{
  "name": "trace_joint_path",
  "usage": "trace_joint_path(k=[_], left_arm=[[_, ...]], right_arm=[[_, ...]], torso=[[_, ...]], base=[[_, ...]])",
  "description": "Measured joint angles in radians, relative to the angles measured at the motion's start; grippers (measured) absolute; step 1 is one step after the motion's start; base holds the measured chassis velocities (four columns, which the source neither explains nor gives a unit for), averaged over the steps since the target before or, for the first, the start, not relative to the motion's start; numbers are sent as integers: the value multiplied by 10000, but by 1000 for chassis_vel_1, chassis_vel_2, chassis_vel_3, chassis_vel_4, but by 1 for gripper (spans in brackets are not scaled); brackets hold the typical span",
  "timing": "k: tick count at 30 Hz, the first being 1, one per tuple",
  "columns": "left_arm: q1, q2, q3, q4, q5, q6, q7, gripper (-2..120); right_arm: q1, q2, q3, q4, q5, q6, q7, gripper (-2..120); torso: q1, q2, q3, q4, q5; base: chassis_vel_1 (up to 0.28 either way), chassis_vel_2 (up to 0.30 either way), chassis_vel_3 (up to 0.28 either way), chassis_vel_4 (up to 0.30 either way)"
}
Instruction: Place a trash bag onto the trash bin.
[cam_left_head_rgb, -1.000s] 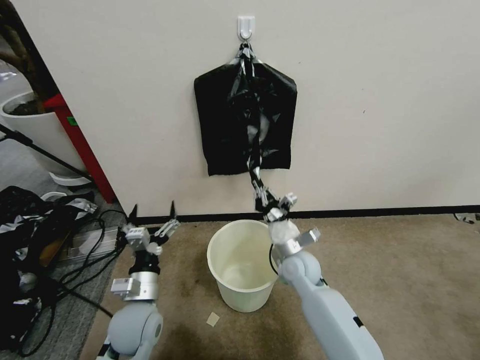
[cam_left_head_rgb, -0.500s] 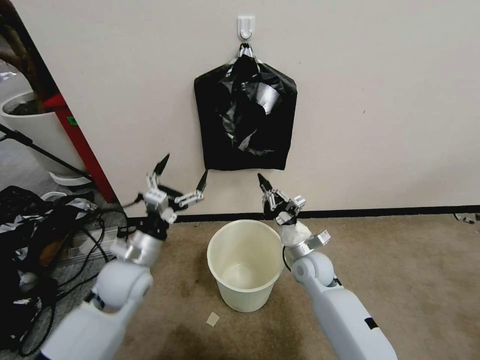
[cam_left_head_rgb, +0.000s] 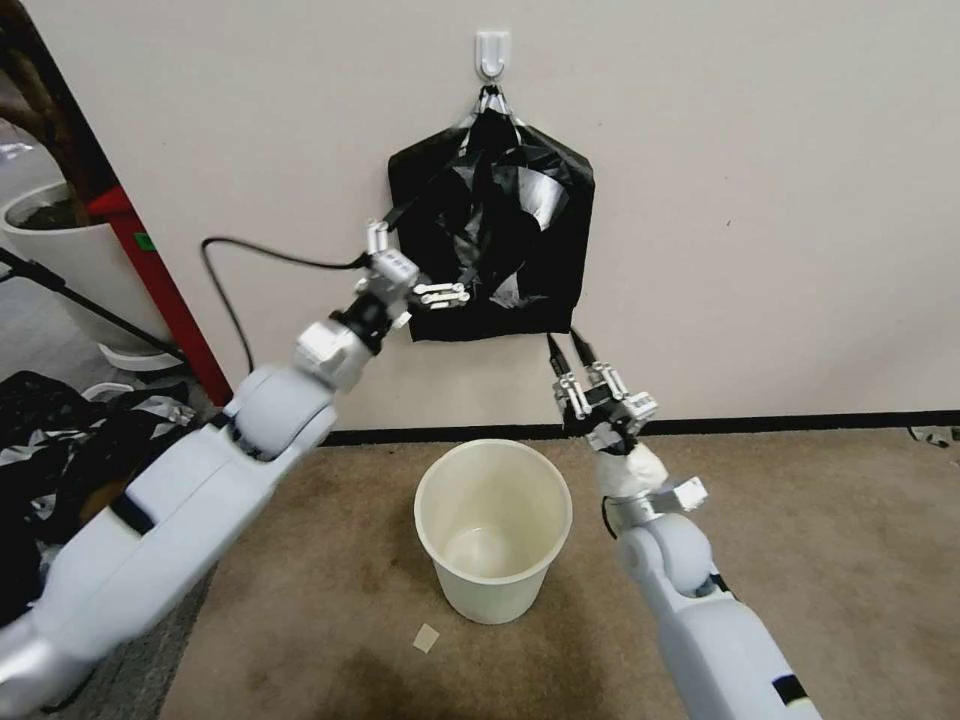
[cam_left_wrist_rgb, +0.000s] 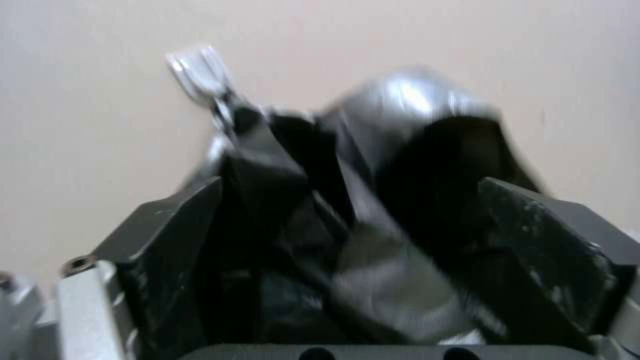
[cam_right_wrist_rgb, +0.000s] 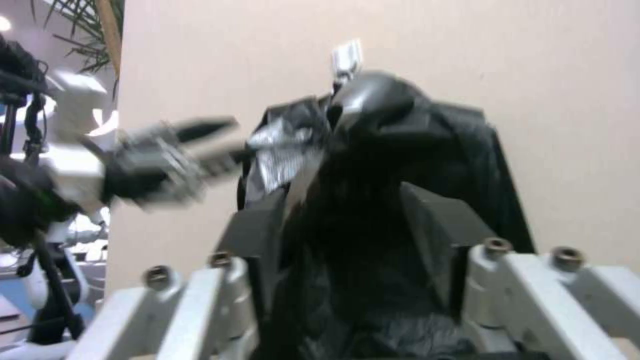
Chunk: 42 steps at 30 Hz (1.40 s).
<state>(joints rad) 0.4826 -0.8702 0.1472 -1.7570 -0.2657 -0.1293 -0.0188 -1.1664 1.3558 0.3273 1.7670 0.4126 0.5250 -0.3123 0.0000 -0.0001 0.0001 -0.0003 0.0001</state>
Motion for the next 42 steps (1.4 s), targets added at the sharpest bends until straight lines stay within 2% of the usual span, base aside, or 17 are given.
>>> trace_joint_path(k=[1, 3, 4, 7, 9, 10, 11, 14, 19, 20, 23, 25, 26, 31, 35, 39, 42], left_arm=[[0, 0, 0, 0, 0, 0, 0, 95], [-310, -257, 337, 470, 253, 175, 0, 83], [-310, -257, 337, 470, 253, 175, 0, 83], [-309, -521, 401, 734, 556, 284, 0, 68], [-297, -556, 405, 755, 576, 299, 0, 65], [-273, -636, 408, 806, 608, 327, 0, 58], [-273, -636, 408, 806, 608, 327, 0, 58], [-228, -732, 397, 818, 622, 455, -107, 43], [-112, -738, 345, 666, 571, 645, -380, 26], [-112, -738, 345, 666, 571, 645, -380, 26], [71, -736, 258, 484, 436, 683, -499, 11], [108, -736, 243, 444, 388, 683, -516, 8], [182, -740, 217, 363, 292, 683, -563, 1], [375, -778, 148, 219, 202, 652, -644, 0], [453, -831, 117, 174, 200, 637, -683, 0], [506, -908, 89, 141, 201, 630, -727, 0], [593, -961, -22, 61, 202, 622, -740, 0]], right_arm=[[0, 0, 0, 0, 0, 0, 0, 50], [-252, 12, 155, 492, -195, 19, 194, 61], [-252, 12, 155, 492, -195, 19, 194, 61], [-332, -77, 267, 1023, -449, -42, 633, 76], [-328, -105, 277, 1095, -505, -70, 719, 80], [-269, -234, 288, 1318, -714, -198, 1002, 87], [-269, -234, 288, 1318, -714, -198, 1002, 87], [97, -695, 216, 1697, -987, -625, 1412, 99], [1146, -1745, -246, 1726, -1264, -1678, 2279, 100], [1146, -1745, -246, 1726, -1264, -1678, 2279, 100], [2688, -2823, -914, 1241, -1345, -2540, 2856, 100], [3059, -3032, -1094, 1122, -1275, -2637, 2900, 100], [3705, -3366, -1454, 944, -1031, -2857, 2991, 100], [5249, -4114, -2665, 731, 287, -3736, 3416, 100], [6085, -4423, -3428, 619, 971, -3956, 3490, 100], [6801, -4571, -4030, 293, 959, -4167, 3497, 100], [7625, -4641, -4368, -447, -127, -4904, 3370, 99]], torso=[[0, 0, 0, 0, 0], [0, 0, -1, 1, 0], [0, 0, -1, 1, 0], [0, 0, -1, 2, -1], [0, 0, -1, 3, 0], [0, 0, -1, 3, -1], [0, 0, -1, 3, -1], [0, 0, -1, 1, 0], [0, 0, -1, 2, 2], [0, 0, -1, 2, 2], [0, 0, 0, 4, 1], [0, 0, 0, 4, 1], [0, 0, 0, 5, -1], [0, 0, -1, 4, -1], [0, 0, -1, 2, -1], [0, 0, -1, 2, -1], [0, 0, 0, 3, 0]], base=[[0, 0, 0, 0], [0, 0, 0, 0], [0, 0, 0, 0], [0, 0, 0, 0], [0, 0, 0, 0], [0, 0, 0, 0], [0, 0, 0, 0], [0, 0, 0, 0], [0, 0, 0, 0], [0, 0, 0, 0], [0, 0, 0, 0], [0, 0, 0, 0], [0, 0, 0, 0], [0, 0, 0, 0], [0, 0, 0, 0], [0, 0, 0, 0], [0, 0, 0, 0]])
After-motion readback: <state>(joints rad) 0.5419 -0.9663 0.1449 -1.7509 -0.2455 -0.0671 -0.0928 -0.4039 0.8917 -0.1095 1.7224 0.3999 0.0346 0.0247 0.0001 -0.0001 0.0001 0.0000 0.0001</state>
